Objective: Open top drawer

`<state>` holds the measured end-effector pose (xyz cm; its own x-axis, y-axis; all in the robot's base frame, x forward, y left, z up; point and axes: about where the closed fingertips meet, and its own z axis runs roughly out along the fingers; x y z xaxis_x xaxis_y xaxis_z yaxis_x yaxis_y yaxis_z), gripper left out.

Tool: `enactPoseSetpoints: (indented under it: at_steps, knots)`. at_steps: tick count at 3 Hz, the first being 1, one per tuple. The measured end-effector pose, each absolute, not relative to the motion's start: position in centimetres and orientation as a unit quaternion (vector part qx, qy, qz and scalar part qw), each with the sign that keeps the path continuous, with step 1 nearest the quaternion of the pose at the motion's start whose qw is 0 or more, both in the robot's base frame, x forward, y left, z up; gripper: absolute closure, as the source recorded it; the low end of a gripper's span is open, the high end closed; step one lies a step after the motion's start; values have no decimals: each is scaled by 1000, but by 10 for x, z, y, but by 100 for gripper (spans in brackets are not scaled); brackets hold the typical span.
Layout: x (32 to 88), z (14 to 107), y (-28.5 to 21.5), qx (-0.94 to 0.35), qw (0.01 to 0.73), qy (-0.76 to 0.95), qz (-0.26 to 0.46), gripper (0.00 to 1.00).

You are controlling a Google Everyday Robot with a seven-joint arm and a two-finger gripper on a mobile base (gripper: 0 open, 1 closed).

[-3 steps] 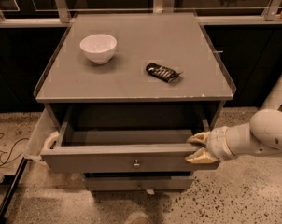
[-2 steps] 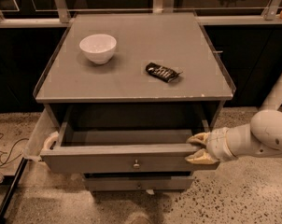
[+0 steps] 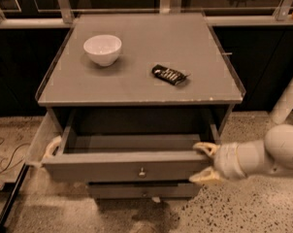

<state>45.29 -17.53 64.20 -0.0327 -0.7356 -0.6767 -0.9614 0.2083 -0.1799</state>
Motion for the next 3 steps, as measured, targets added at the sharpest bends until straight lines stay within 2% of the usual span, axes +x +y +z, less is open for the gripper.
enactPoseSetpoints:
  at_steps: [2,3]
  knots:
    - [451,650,-176,-606,340,699,168,98]
    - [444,654,-172,-609,343,694,173,100]
